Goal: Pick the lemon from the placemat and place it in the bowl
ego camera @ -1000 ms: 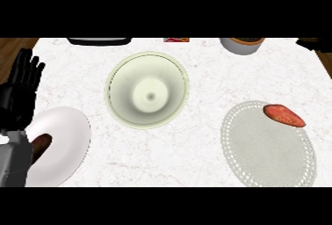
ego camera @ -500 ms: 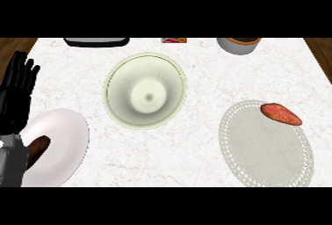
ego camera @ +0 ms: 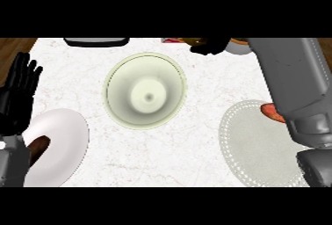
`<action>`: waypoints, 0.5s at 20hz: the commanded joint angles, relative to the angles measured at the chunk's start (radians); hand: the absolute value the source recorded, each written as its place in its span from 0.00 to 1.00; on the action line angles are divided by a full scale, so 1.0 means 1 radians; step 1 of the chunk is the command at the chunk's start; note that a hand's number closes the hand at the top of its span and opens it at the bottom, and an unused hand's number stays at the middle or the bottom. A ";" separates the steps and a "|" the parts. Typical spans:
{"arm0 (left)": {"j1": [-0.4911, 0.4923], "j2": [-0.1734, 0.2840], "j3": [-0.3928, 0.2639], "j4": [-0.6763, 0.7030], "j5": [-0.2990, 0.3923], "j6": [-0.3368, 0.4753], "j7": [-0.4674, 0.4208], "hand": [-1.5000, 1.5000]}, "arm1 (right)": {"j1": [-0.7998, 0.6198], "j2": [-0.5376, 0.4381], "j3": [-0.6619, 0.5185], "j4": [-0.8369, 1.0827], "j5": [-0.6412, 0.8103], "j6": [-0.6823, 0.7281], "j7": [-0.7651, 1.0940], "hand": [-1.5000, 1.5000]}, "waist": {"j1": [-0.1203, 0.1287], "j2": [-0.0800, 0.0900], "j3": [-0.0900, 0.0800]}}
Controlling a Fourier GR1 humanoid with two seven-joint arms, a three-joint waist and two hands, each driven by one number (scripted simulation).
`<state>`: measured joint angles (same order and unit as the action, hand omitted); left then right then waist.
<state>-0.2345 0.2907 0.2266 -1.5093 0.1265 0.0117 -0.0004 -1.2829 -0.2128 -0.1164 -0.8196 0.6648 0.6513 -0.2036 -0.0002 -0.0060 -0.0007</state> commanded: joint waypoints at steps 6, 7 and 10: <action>-0.044 -0.001 0.000 0.046 -0.018 0.007 -0.019 0.50 | 0.127 0.209 0.134 -0.049 0.065 -0.137 0.098 1.00 | 0.005 0.008 0.000; -0.027 0.041 0.035 -0.001 0.040 -0.044 0.027 0.50 | 0.112 0.209 0.153 -0.050 0.061 -0.131 0.152 1.00 | 0.011 0.006 0.000; -0.045 -0.005 -0.001 0.034 0.007 -0.015 -0.005 0.50 | 0.158 0.211 0.265 0.010 0.095 -0.310 0.142 1.00 | 0.023 0.011 0.000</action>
<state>-0.2521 0.2892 0.2277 -1.5066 0.1254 0.0078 0.0008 -1.1575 -0.0277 0.0459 -0.8566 0.7390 0.4755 -0.0869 0.0112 0.0006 -0.0005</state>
